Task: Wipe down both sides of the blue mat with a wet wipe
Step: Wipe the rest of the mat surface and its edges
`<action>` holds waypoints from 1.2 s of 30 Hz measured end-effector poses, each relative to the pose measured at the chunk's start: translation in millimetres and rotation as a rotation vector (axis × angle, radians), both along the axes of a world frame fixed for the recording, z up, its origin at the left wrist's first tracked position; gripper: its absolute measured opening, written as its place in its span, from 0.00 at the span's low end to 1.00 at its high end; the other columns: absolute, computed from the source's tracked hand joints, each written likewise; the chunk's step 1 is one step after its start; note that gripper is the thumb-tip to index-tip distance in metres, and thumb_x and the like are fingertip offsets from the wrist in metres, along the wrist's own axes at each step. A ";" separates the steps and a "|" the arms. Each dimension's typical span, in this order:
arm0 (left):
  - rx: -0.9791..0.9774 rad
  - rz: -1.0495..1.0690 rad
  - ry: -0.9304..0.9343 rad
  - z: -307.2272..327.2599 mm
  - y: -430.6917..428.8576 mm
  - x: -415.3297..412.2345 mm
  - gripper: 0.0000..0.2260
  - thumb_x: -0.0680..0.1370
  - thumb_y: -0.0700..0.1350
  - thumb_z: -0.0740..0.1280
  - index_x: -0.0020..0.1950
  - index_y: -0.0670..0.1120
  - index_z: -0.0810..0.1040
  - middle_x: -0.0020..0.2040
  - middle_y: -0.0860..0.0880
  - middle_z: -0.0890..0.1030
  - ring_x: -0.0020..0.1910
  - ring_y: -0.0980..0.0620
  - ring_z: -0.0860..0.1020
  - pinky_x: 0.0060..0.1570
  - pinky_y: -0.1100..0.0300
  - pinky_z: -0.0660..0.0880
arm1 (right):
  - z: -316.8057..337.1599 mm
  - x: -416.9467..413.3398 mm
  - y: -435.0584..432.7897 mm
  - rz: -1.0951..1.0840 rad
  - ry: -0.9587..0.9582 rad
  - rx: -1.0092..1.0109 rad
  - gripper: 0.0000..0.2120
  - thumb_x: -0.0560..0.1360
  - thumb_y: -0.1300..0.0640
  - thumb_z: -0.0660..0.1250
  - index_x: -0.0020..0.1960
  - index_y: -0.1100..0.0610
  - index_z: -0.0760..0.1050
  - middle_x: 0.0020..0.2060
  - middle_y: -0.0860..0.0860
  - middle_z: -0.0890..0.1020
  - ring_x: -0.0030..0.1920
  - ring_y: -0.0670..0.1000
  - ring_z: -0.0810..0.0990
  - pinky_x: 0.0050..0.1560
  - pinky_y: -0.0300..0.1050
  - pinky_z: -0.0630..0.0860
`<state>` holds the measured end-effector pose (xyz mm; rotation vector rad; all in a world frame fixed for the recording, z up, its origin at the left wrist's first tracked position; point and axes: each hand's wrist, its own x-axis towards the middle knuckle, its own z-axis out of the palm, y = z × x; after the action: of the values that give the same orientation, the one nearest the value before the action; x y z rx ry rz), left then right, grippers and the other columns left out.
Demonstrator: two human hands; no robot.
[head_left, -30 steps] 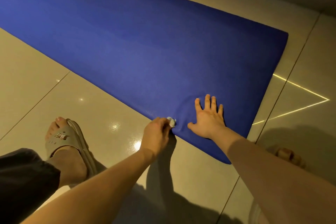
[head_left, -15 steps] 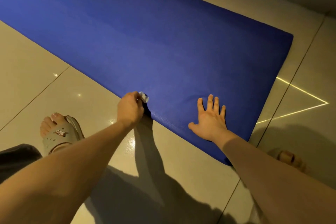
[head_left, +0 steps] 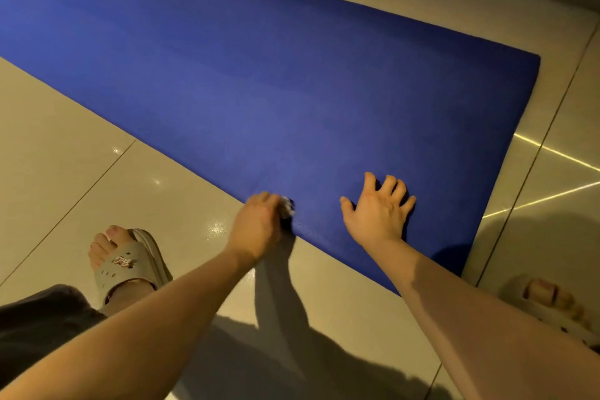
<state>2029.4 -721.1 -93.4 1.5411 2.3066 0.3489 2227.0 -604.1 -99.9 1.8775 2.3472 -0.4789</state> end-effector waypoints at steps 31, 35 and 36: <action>0.057 0.213 -0.128 1.6 36.8 32.6 0.09 0.82 0.44 0.65 0.46 0.42 0.84 0.41 0.47 0.77 0.39 0.45 0.76 0.39 0.60 0.63 | 18.9 14.4 17.8 0.174 -0.148 -0.153 0.40 0.76 0.36 0.64 0.81 0.49 0.53 0.73 0.61 0.59 0.72 0.66 0.59 0.69 0.67 0.64; 0.038 -0.082 -0.179 5.8 35.0 80.2 0.09 0.81 0.41 0.65 0.49 0.43 0.85 0.44 0.46 0.81 0.41 0.45 0.77 0.43 0.55 0.73 | 22.4 21.0 30.1 0.056 -0.014 -0.078 0.32 0.73 0.38 0.71 0.74 0.45 0.66 0.67 0.56 0.66 0.68 0.62 0.64 0.65 0.64 0.67; 0.035 -0.132 -0.172 7.9 36.0 83.9 0.08 0.81 0.41 0.65 0.50 0.43 0.84 0.45 0.46 0.81 0.42 0.45 0.77 0.44 0.53 0.74 | 23.3 19.1 32.1 0.032 -0.013 -0.082 0.34 0.72 0.38 0.73 0.73 0.47 0.66 0.67 0.57 0.67 0.68 0.62 0.64 0.64 0.64 0.67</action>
<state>2113.3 -685.0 -85.5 1.6035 2.0674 0.4697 2246.1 -572.0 -76.7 1.7992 2.3083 -0.5491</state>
